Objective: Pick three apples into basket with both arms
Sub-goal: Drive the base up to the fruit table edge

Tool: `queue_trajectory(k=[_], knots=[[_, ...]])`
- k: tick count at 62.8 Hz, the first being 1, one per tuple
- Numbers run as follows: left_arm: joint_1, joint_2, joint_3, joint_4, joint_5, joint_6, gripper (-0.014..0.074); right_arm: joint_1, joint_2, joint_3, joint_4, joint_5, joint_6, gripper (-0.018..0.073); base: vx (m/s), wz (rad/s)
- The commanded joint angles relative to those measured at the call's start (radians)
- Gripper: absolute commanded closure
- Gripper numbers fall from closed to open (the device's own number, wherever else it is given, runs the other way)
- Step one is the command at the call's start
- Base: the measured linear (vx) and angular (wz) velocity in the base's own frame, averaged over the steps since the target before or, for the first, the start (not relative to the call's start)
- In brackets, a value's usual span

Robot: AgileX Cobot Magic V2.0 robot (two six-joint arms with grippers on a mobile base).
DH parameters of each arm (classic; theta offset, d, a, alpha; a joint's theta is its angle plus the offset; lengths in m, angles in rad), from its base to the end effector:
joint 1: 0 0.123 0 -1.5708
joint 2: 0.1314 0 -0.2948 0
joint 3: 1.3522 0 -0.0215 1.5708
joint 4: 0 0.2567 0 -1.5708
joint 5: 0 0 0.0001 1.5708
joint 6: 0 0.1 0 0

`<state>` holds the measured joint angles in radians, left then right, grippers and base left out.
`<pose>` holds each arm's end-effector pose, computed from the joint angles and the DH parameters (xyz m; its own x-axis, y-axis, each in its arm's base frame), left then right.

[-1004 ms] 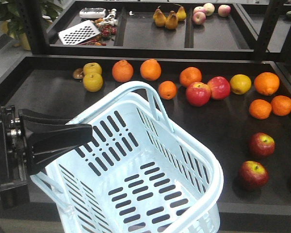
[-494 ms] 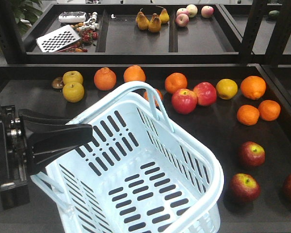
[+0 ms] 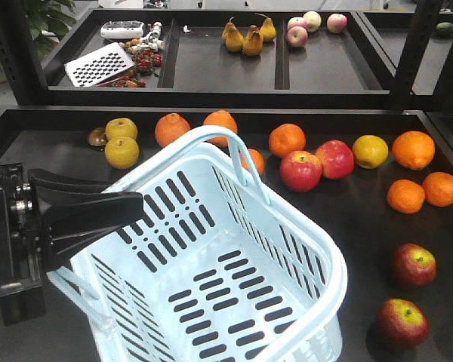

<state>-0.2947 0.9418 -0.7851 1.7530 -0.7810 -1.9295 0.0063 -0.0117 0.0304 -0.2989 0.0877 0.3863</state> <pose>0.1587 -0.1205 0.3680 -0.3221 0.0188 -0.9465 0.8227 0.5002 -0.2700 0.0619 -0.0022 0.1956 -0.0136 0.0882 -0.9960 0.0208 0.9959 0.0880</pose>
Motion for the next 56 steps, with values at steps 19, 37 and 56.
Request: queue_trajectory(k=[19, 37, 56], knots=[[-0.002, -0.014, -0.028, 0.049, 0.017, -0.004, 0.0603, -0.005, -0.013, 0.011, -0.011, -0.074, -0.002, 0.0564, 0.07, 0.04], [-0.002, -0.014, -0.028, 0.049, 0.017, -0.004, 0.0603, -0.005, -0.013, 0.011, -0.011, -0.074, -0.002, 0.0564, 0.06, 0.02], [-0.002, -0.014, -0.028, 0.049, 0.017, -0.004, 0.0603, -0.005, -0.013, 0.011, -0.011, -0.074, -0.002, 0.0564, 0.03, 0.0]])
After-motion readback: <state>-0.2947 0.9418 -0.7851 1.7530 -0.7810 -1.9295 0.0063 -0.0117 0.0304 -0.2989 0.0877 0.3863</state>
